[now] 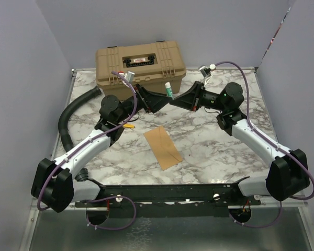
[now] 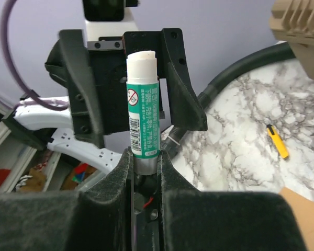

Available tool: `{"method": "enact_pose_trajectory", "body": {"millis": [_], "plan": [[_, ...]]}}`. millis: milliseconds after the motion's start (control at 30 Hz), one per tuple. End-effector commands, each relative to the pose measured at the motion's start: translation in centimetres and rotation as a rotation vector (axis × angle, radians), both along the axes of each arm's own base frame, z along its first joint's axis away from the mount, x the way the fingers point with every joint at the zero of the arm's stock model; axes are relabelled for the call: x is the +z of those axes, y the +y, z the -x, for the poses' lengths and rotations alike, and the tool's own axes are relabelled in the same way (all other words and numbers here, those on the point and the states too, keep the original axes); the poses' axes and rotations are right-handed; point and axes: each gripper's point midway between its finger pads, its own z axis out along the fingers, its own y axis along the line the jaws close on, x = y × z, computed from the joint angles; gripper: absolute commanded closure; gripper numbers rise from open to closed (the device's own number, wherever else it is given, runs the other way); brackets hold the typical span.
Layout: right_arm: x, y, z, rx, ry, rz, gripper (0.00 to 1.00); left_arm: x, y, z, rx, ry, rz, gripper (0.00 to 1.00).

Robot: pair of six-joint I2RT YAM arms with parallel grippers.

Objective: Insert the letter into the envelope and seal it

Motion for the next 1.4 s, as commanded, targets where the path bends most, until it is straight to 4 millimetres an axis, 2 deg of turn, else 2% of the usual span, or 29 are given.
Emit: {"method": "enact_pose_trajectory", "body": {"millis": [0, 267, 367, 533, 567, 667, 733, 800, 833, 867, 933, 1033, 1133, 1367], "plan": [[1.1, 0.4, 2.0, 0.128, 0.024, -0.046, 0.99, 2.8, -0.2, 0.5, -0.014, -0.057, 0.095, 0.31], [0.0, 0.5, 2.8, 0.188, 0.049, -0.008, 0.99, 1.9, -0.9, 0.6, -0.057, -0.019, 0.116, 0.52], [0.1, 0.6, 2.6, 0.182, 0.053, -0.014, 0.99, 1.6, -1.4, 0.9, -0.085, -0.008, 0.112, 0.56], [0.4, 0.7, 2.3, 0.175, 0.053, -0.029, 0.99, 0.9, -1.6, 1.4, -0.103, 0.003, 0.107, 0.57], [0.4, 0.7, 2.2, 0.171, 0.053, -0.030, 0.99, 0.9, -1.5, 1.5, -0.104, 0.002, 0.108, 0.61], [0.6, 0.7, 2.0, 0.156, 0.047, -0.038, 0.99, 1.0, -1.4, 1.6, -0.104, -0.002, 0.113, 0.99], [0.8, 0.6, 2.0, 0.143, 0.033, -0.043, 0.97, 1.3, -1.3, 1.6, -0.095, -0.003, 0.123, 1.00], [0.9, 0.5, 1.9, 0.118, 0.040, -0.037, 0.79, 1.8, -1.0, 1.5, -0.078, -0.006, 0.139, 1.00], [0.9, 0.4, 1.7, 0.101, 0.043, -0.033, 0.64, 2.2, -0.8, 1.4, -0.071, -0.009, 0.147, 1.00], [1.1, 0.3, 1.6, 0.086, 0.056, -0.035, 0.55, 2.5, -0.8, 1.5, -0.066, -0.014, 0.156, 1.00], [1.9, 0.1, 1.8, 0.077, 0.086, -0.068, 0.48, 3.5, -0.4, 1.5, -0.050, -0.023, 0.181, 1.00], [3.7, -0.2, 1.8, 0.066, 0.145, -0.183, 0.42, 5.0, 0.2, 1.3, -0.022, -0.036, 0.230, 1.00], [4.8, -0.3, 1.7, 0.082, 0.210, -0.279, 0.42, 6.3, 0.6, 1.4, -0.005, -0.057, 0.272, 1.00], [4.5, 0.4, 1.1, 0.089, 0.236, -0.252, 0.41, 7.2, 1.0, 1.4, 0.003, -0.071, 0.308, 1.00]]}}
